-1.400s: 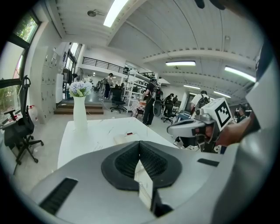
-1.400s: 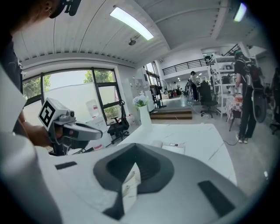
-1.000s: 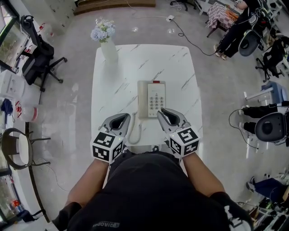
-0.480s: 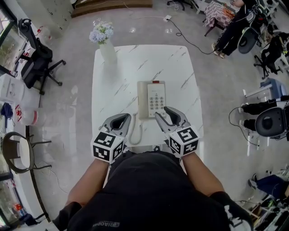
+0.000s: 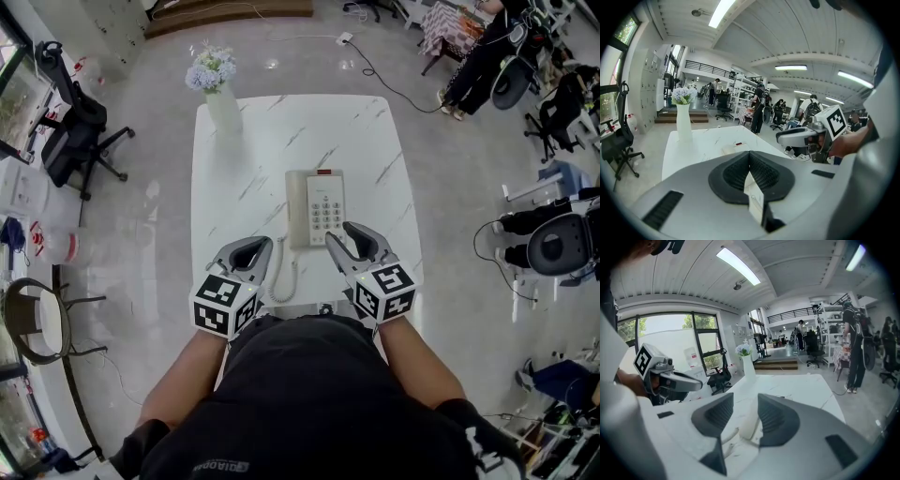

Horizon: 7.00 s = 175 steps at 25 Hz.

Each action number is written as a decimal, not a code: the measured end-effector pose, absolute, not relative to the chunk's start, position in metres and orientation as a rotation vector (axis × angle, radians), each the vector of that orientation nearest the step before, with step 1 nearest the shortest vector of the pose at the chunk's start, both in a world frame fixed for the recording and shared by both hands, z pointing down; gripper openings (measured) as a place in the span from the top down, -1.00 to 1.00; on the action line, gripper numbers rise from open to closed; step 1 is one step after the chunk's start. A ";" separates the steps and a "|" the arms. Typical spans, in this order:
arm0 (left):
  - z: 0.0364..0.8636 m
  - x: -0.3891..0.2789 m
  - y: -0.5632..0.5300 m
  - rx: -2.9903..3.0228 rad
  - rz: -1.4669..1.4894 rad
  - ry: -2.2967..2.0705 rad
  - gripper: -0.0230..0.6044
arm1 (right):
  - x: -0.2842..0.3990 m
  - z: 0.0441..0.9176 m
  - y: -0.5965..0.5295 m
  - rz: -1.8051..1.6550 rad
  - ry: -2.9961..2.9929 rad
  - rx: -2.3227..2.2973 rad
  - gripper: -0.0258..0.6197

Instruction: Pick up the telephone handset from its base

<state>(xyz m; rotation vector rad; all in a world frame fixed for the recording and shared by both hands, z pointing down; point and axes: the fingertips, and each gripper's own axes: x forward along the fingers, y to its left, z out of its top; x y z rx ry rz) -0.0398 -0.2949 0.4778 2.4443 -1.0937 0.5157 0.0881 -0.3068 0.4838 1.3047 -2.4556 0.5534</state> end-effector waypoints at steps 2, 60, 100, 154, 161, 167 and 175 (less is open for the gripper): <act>0.479 -0.043 -0.295 2.441 0.514 -1.097 0.92 | 0.085 0.485 -0.307 0.551 -2.454 1.297 0.42; 0.508 -0.139 -0.292 2.287 0.487 -1.203 0.92 | 0.023 0.664 -0.425 0.906 -1.836 1.366 0.21; 0.476 -0.074 -0.305 2.412 0.482 -1.130 0.92 | 0.072 0.461 -0.349 0.923 -2.428 1.424 0.24; 0.466 -0.059 -0.298 2.443 0.482 -1.144 0.92 | 0.131 0.465 -0.309 0.728 -2.496 1.464 0.24; 0.468 -0.061 -0.299 2.439 0.483 -1.142 0.92 | 0.129 0.468 -0.309 0.735 -2.491 1.460 0.24; 0.468 -0.061 -0.299 2.442 0.474 -1.142 0.92 | 0.128 0.468 -0.310 0.735 -2.494 1.451 0.24; 0.468 -0.061 -0.299 2.442 0.473 -1.142 0.92 | 0.129 0.469 -0.311 0.737 -2.488 1.452 0.24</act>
